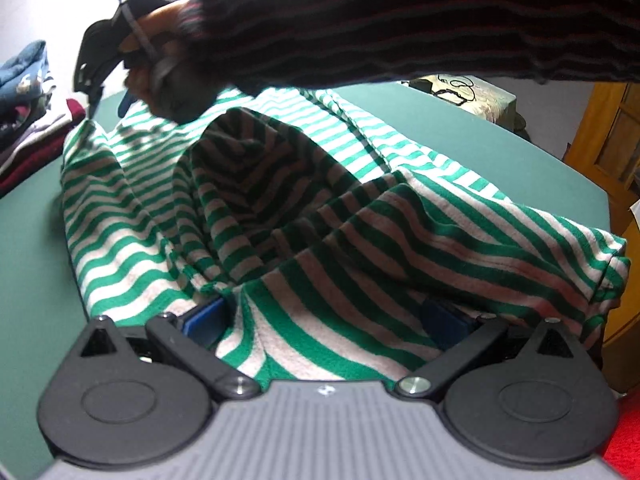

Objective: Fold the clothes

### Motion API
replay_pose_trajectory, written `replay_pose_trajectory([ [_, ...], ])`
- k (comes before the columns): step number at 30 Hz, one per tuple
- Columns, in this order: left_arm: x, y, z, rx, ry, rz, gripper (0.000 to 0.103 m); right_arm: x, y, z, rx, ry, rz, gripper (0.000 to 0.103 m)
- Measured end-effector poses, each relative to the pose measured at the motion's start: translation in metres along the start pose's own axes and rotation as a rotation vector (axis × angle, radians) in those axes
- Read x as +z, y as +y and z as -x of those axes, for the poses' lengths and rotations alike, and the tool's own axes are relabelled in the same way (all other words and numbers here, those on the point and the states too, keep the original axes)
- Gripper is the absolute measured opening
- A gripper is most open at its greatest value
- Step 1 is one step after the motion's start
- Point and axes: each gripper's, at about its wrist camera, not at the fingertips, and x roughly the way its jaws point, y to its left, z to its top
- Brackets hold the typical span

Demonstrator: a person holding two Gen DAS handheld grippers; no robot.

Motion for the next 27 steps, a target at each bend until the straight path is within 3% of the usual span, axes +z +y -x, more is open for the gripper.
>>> replay_pose_trajectory([
  [4, 0.0, 0.001, 0.0, 0.001, -0.004, -0.001, 0.102, 0.003, 0.013, -0.029, -0.026, 0.068, 0.035, 0.04],
  [5, 0.0, 0.001, 0.0, 0.001, -0.005, -0.001, 0.102, 0.003, 0.016, -0.033, -0.034, 0.085, 0.058, 0.035],
  [6, 0.0, 0.001, 0.0, 0.001, -0.006, -0.001, 0.102, 0.002, 0.02, -0.038, -0.041, 0.102, 0.081, 0.015],
  [7, 0.0, 0.002, 0.0, 0.0, -0.007, -0.001, 0.102, 0.003, 0.023, -0.034, -0.034, 0.087, 0.102, 0.007],
  [11, 0.0, 0.002, 0.0, -0.002, -0.01, 0.002, 0.102, 0.012, 0.029, 0.005, 0.02, -0.086, 0.145, 0.007],
  [13, 0.0, 0.002, 0.0, 0.0, -0.012, 0.002, 0.102, 0.015, 0.026, 0.016, -0.042, -0.152, 0.184, 0.007],
  [16, 0.0, 0.002, 0.001, 0.002, -0.011, -0.003, 0.102, 0.012, 0.007, -0.004, -0.155, -0.042, 0.19, 0.008],
  [19, 0.0, 0.002, 0.001, 0.002, -0.011, -0.004, 0.102, 0.006, -0.008, -0.013, -0.201, 0.023, 0.201, 0.013],
  [21, -0.001, 0.002, 0.001, 0.001, -0.013, -0.003, 0.102, 0.009, -0.006, -0.004, -0.2, -0.01, 0.214, 0.026],
  [23, -0.001, 0.002, 0.001, 0.001, -0.015, -0.003, 0.102, 0.014, 0.006, 0.006, -0.178, -0.063, 0.263, 0.028],
  [25, -0.001, 0.002, 0.002, 0.001, -0.016, -0.003, 0.102, 0.017, 0.027, 0.01, -0.14, -0.095, 0.362, 0.038],
  [27, -0.001, 0.002, 0.003, 0.002, -0.015, -0.004, 0.102, 0.013, 0.044, -0.004, -0.126, -0.043, 0.444, 0.042],
])
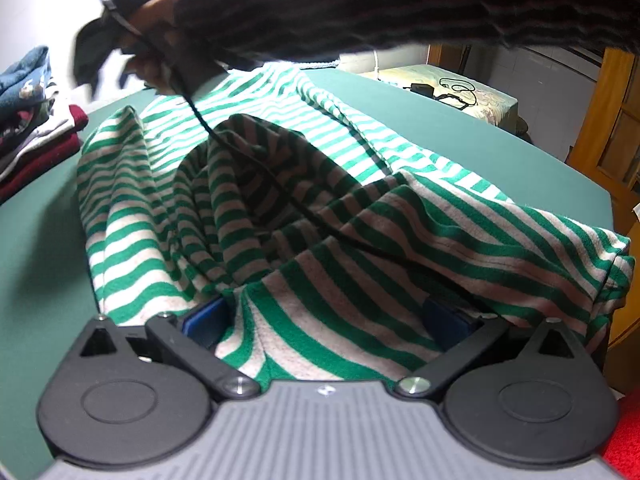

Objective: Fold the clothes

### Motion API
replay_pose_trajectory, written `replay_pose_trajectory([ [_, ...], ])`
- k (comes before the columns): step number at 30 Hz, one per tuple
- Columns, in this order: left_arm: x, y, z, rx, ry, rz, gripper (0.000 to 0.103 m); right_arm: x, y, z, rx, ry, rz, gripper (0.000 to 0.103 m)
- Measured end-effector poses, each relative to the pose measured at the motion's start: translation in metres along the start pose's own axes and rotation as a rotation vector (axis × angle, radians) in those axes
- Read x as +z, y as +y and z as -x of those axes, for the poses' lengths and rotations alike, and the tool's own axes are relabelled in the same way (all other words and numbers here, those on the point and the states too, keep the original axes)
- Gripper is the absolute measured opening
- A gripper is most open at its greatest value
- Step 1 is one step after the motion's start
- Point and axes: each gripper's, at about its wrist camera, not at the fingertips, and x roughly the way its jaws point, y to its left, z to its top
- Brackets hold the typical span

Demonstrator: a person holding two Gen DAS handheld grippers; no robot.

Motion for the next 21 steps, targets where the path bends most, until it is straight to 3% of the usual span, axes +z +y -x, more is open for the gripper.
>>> replay_pose_trajectory([
  [4, 0.0, 0.0, 0.0, 0.0, 0.0, 0.0, 0.102, 0.002, 0.033, -0.029, 0.03, 0.112, 0.147, 0.042],
  [5, 0.0, 0.0, 0.0, -0.001, 0.0, 0.001, 0.102, -0.001, 0.037, -0.038, 0.021, 0.157, 0.167, 0.037],
  [7, 0.0, 0.0, 0.0, -0.003, -0.003, 0.003, 0.102, -0.006, 0.037, -0.047, 0.031, 0.205, 0.174, 0.009],
  [8, 0.0, 0.001, 0.0, -0.003, -0.004, 0.004, 0.102, -0.006, 0.036, -0.046, 0.03, 0.199, 0.164, 0.008],
  [13, 0.0, 0.0, 0.0, -0.002, -0.008, 0.006, 0.102, 0.011, 0.02, -0.043, 0.032, 0.085, 0.004, 0.006],
  [15, 0.0, 0.0, -0.001, -0.002, -0.007, 0.005, 0.102, 0.017, 0.011, -0.051, 0.04, 0.076, -0.086, 0.006],
  [19, 0.001, -0.001, -0.002, -0.001, -0.007, 0.002, 0.102, 0.006, 0.01, -0.075, 0.088, 0.125, -0.125, 0.003],
  [21, 0.0, -0.001, -0.002, 0.0, -0.007, 0.002, 0.102, 0.007, 0.004, -0.067, 0.081, 0.099, -0.145, 0.014],
])
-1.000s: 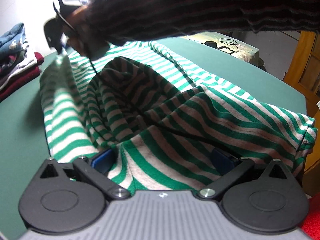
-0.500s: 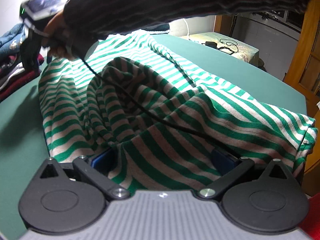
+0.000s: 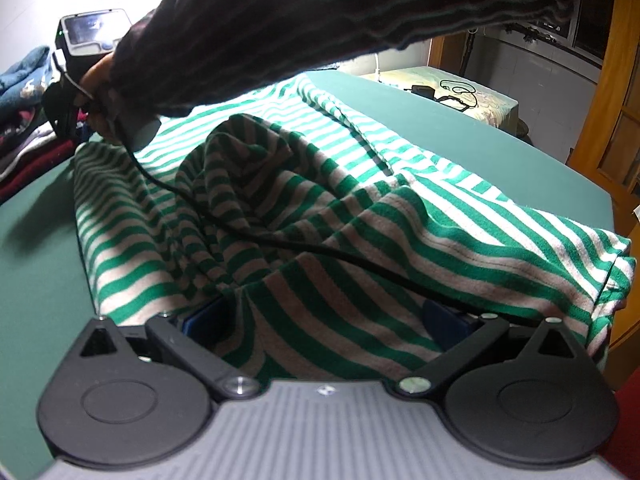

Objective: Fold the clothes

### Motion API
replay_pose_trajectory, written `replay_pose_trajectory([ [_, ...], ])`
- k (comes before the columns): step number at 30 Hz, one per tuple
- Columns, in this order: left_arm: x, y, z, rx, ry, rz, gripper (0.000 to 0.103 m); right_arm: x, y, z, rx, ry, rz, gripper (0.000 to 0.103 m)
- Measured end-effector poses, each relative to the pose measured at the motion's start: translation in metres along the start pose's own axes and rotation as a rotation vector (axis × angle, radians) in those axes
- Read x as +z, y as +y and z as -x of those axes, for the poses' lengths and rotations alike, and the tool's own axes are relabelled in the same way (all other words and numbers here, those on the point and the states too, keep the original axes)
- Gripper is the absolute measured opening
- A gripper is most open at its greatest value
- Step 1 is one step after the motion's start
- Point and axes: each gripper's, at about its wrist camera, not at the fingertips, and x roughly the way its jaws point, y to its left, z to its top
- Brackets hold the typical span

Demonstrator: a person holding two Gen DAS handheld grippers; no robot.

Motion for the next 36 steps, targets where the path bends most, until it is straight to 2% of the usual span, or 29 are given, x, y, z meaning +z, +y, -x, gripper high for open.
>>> replay_pose_trajectory([
  [3, 0.0, 0.001, 0.0, -0.001, -0.001, 0.0, 0.102, 0.006, -0.013, 0.03, -0.008, -0.07, -0.027, 0.03],
  [4, 0.0, 0.001, 0.0, -0.001, -0.002, 0.001, 0.102, 0.008, -0.017, 0.039, -0.011, -0.093, -0.036, 0.031],
  [9, -0.001, 0.001, 0.001, -0.001, -0.006, 0.004, 0.102, -0.017, -0.05, 0.068, 0.017, 0.084, -0.069, 0.032],
  [12, 0.0, 0.0, 0.001, 0.003, -0.003, -0.002, 0.102, -0.041, -0.058, 0.067, 0.071, 0.134, -0.148, 0.032],
  [14, 0.0, 0.0, 0.001, 0.006, 0.0, -0.005, 0.102, -0.048, -0.057, 0.064, 0.087, 0.108, -0.199, 0.031],
  [16, 0.0, 0.0, 0.002, 0.007, 0.001, -0.006, 0.102, -0.047, -0.055, 0.068, 0.106, 0.056, -0.208, 0.015],
  [18, 0.0, 0.0, 0.002, 0.008, 0.001, -0.005, 0.102, -0.045, -0.053, 0.073, 0.125, 0.002, -0.215, 0.014],
  [21, -0.001, 0.0, 0.003, 0.009, 0.0, -0.004, 0.102, -0.04, -0.052, 0.086, 0.293, -0.085, -0.249, 0.014],
  [26, -0.001, -0.001, 0.003, 0.009, -0.001, -0.003, 0.102, -0.042, -0.053, 0.064, 0.107, 0.026, -0.183, 0.016],
  [27, -0.001, 0.0, 0.003, 0.008, -0.001, -0.003, 0.102, -0.043, -0.055, 0.062, 0.092, 0.034, -0.189, 0.022],
  [28, -0.001, 0.0, 0.003, 0.008, -0.001, -0.002, 0.102, -0.044, -0.058, 0.065, 0.096, 0.026, -0.206, 0.024],
  [30, -0.001, 0.0, 0.003, 0.007, -0.002, -0.002, 0.102, -0.044, -0.061, 0.07, 0.093, 0.002, -0.235, 0.04],
  [34, -0.002, 0.0, 0.004, 0.007, -0.004, -0.002, 0.102, -0.042, -0.056, 0.08, 0.077, -0.05, -0.231, 0.04],
  [36, -0.002, 0.0, 0.004, 0.007, -0.004, -0.002, 0.102, -0.042, -0.049, 0.072, 0.071, -0.019, -0.212, 0.038],
])
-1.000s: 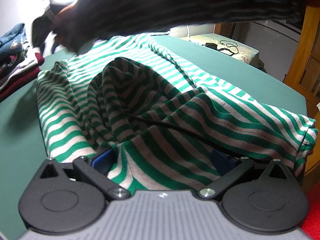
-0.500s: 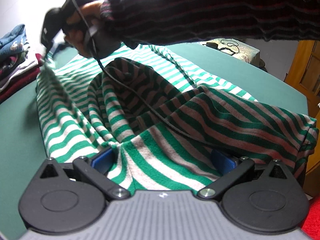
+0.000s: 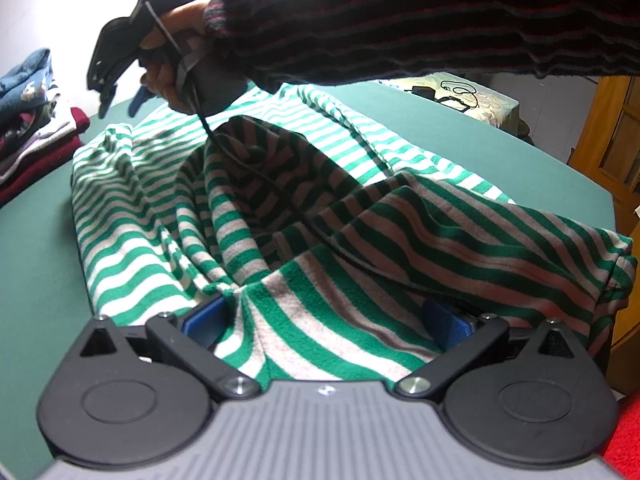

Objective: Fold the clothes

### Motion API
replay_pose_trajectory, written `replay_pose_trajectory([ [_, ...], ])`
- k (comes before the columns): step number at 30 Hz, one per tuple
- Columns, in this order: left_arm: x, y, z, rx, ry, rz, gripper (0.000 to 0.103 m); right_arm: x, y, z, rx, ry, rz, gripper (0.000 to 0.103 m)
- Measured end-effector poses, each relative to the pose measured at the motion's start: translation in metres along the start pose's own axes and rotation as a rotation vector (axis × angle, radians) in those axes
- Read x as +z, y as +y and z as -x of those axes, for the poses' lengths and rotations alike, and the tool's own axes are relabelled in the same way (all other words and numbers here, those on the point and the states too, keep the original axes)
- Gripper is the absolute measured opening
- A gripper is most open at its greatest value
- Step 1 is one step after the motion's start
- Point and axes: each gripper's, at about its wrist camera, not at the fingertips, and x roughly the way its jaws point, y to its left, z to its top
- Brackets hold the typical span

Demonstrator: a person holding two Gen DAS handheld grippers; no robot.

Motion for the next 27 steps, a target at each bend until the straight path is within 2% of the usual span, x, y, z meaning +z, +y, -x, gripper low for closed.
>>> replay_pose_trajectory([
  [2, 0.0, 0.0, 0.0, 0.0, 0.0, 0.0, 0.102, -0.001, 0.005, -0.01, -0.032, 0.03, 0.01, 0.035],
  [4, 0.0, 0.0, 0.0, 0.0, 0.0, 0.0, 0.102, -0.001, 0.006, -0.015, -0.044, 0.039, 0.006, 0.02],
  [5, 0.0, 0.0, 0.0, 0.001, 0.0, 0.0, 0.102, -0.001, 0.006, -0.016, -0.049, 0.042, 0.003, 0.009],
  [6, 0.0, 0.0, 0.0, 0.001, 0.0, 0.0, 0.102, -0.001, 0.006, -0.018, -0.053, 0.046, 0.001, 0.008],
  [9, 0.0, 0.0, 0.0, 0.0, 0.0, 0.002, 0.102, 0.004, 0.004, 0.004, 0.139, -0.073, -0.042, 0.008],
  [12, 0.0, 0.0, 0.0, 0.001, 0.0, 0.001, 0.102, 0.01, -0.005, 0.001, 0.184, -0.093, -0.064, 0.008],
  [15, 0.0, 0.0, 0.0, 0.002, 0.0, 0.0, 0.102, 0.01, -0.023, -0.021, 0.077, -0.01, -0.112, 0.007],
  [17, 0.0, 0.0, 0.0, 0.003, 0.0, -0.001, 0.102, 0.009, -0.032, -0.026, 0.01, -0.014, -0.136, 0.004],
  [20, -0.001, 0.0, 0.0, 0.004, 0.0, -0.001, 0.102, 0.007, -0.044, -0.022, -0.052, -0.034, -0.157, 0.005],
  [22, -0.001, 0.0, 0.0, 0.004, -0.001, -0.001, 0.102, 0.007, -0.038, -0.009, -0.035, -0.058, -0.113, 0.008],
  [23, -0.001, -0.001, 0.0, 0.004, -0.001, -0.001, 0.102, 0.007, -0.034, -0.002, -0.024, -0.071, -0.09, 0.013],
  [24, -0.001, -0.001, 0.0, 0.004, -0.001, -0.001, 0.102, 0.006, -0.028, 0.0, 0.002, -0.056, -0.074, 0.03],
  [25, -0.001, -0.001, 0.0, 0.004, 0.0, -0.002, 0.102, 0.006, -0.022, 0.002, 0.031, -0.038, -0.06, 0.037],
  [27, -0.001, -0.001, -0.001, 0.006, 0.0, -0.003, 0.102, 0.002, -0.013, -0.007, 0.025, 0.015, -0.029, 0.039],
])
